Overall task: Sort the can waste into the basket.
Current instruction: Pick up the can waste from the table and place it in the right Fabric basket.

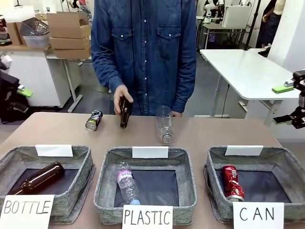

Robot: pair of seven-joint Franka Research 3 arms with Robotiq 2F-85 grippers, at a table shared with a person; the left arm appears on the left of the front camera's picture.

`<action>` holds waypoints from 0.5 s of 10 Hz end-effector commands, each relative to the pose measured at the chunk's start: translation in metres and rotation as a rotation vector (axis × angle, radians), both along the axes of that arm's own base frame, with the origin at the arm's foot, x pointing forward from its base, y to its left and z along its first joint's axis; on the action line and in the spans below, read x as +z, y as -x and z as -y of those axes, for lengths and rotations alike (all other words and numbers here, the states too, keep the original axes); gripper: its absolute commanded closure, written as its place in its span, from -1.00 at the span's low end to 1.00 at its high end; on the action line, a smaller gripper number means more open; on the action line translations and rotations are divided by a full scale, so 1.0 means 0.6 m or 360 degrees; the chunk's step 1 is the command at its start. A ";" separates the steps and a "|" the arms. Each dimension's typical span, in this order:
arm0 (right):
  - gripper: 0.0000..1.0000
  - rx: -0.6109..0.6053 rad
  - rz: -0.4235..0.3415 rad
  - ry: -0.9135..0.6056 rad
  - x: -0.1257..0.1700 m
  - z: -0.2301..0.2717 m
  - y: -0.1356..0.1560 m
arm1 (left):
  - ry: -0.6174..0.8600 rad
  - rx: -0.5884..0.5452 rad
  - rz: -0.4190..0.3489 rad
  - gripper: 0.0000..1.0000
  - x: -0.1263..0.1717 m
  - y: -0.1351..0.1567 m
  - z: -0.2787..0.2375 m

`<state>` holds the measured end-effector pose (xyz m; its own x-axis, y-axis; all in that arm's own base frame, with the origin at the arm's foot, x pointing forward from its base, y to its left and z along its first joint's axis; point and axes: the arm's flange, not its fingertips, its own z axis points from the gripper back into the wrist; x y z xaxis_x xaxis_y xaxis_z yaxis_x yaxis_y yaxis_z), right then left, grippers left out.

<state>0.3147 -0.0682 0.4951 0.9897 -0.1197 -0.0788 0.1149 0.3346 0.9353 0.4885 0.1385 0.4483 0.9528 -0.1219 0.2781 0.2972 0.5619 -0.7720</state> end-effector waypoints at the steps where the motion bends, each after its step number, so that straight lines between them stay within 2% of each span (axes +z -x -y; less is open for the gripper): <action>1: -1.00 0.0029 0.0032 0.0010 -0.001 0.004 0.001 | 0.0095 0.0148 -0.0029 -1.00 0.003 -0.026 -0.022; 2: -1.00 0.0029 0.0032 0.0010 -0.001 0.004 0.001 | 0.0004 0.0120 -0.0014 -1.00 0.010 -0.022 -0.006; 4: -1.00 0.0029 0.0032 0.0010 -0.001 0.004 0.001 | 0.0009 -0.0005 0.0007 -1.00 0.030 -0.026 0.003; 5: -1.00 0.0029 0.0032 0.0010 -0.001 0.004 0.001 | -0.0019 0.0050 -0.0011 -1.00 0.041 -0.024 -0.010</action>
<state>0.3147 -0.0682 0.4951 0.9897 -0.1196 -0.0788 0.1149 0.3346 0.9353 0.5064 0.1392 0.4638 0.9518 -0.0965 0.2910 0.2931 0.5652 -0.7711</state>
